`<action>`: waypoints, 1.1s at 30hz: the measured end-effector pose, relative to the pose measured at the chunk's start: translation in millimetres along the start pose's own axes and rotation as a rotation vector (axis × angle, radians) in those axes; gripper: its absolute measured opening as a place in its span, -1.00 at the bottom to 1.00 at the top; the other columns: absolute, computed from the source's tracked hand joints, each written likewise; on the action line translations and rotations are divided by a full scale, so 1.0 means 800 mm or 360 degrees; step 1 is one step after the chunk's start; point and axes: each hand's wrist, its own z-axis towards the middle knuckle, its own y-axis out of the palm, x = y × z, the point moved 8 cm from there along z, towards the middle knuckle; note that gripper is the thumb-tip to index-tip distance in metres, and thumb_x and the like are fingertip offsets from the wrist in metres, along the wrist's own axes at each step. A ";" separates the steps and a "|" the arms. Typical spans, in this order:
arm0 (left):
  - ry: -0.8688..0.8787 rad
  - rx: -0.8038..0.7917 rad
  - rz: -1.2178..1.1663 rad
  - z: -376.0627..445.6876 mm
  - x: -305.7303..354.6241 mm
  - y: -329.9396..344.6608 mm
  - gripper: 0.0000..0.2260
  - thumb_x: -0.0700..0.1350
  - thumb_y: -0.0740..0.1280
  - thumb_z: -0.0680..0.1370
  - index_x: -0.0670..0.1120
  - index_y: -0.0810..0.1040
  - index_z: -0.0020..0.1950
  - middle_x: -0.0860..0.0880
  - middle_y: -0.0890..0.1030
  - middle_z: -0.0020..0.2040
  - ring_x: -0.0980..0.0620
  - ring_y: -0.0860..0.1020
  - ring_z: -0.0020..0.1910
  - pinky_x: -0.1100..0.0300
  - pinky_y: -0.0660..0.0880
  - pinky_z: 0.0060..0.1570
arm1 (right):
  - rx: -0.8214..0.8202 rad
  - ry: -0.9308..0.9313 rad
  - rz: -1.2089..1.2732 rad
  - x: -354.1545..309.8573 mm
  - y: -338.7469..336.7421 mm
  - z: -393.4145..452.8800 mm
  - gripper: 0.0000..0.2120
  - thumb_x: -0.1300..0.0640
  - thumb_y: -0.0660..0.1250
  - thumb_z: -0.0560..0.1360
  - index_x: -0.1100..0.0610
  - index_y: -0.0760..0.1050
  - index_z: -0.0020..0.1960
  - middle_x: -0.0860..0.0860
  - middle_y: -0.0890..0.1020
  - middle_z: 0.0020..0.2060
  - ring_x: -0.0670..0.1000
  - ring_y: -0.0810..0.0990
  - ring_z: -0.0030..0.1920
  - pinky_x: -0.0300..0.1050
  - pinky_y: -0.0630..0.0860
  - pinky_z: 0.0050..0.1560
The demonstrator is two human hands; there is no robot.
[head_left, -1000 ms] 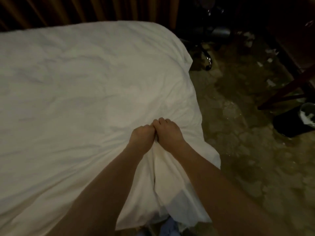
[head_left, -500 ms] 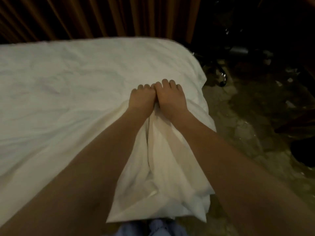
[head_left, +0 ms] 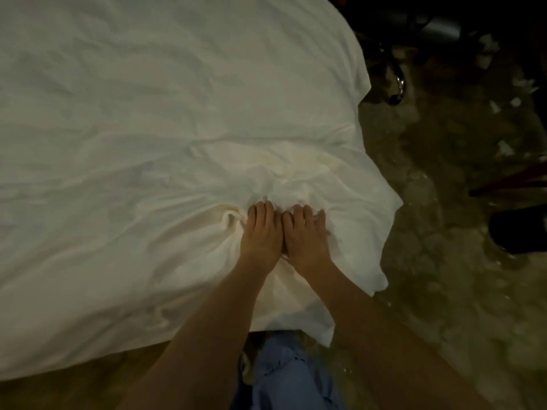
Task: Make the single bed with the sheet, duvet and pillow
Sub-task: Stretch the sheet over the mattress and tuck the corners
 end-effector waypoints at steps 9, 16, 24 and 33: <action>0.0109 0.0003 -0.0047 -0.104 0.042 0.038 -0.47 -0.06 0.52 0.23 -0.24 0.62 0.15 -0.23 0.61 0.05 -0.21 0.37 0.09 -0.05 0.27 0.15 | 0.0337 -0.0156 0.0202 -0.027 0.020 -0.097 -0.36 -0.02 0.54 0.18 0.14 0.32 0.13 0.08 0.64 -0.06 0.11 0.59 -0.05 0.19 0.43 0.15; 0.0056 0.0180 0.0192 -0.105 0.032 0.067 -0.27 -0.02 0.42 0.34 -0.23 0.27 0.44 -0.17 0.51 0.29 -0.19 0.38 0.29 -0.10 0.21 0.36 | -0.0010 -0.0063 -0.0039 -0.027 0.077 -0.098 -0.01 -0.17 0.52 0.20 0.15 0.11 0.43 0.19 0.48 0.31 0.31 0.47 0.27 0.51 0.30 0.13; -0.0124 -0.0273 0.0399 -0.039 -0.047 0.134 -0.24 0.07 0.50 0.28 -0.28 0.37 0.35 -0.25 0.53 0.17 -0.22 0.53 0.11 -0.17 0.43 0.13 | -0.0170 0.0082 -0.0119 -0.008 0.141 -0.039 -0.33 0.11 0.30 0.28 0.07 0.22 0.37 0.26 0.56 0.16 0.38 0.53 0.12 0.49 0.43 -0.03; -0.0163 -0.0350 0.0451 -0.065 -0.016 0.183 -0.40 -0.04 0.23 0.53 -0.29 0.11 0.46 -0.25 0.34 0.38 -0.23 0.34 0.35 -0.29 0.28 0.28 | 0.0162 0.0060 -0.0146 -0.001 0.164 -0.030 -0.46 0.17 0.28 0.23 0.02 0.30 0.19 0.16 0.55 0.00 0.25 0.53 -0.07 0.30 0.53 -0.13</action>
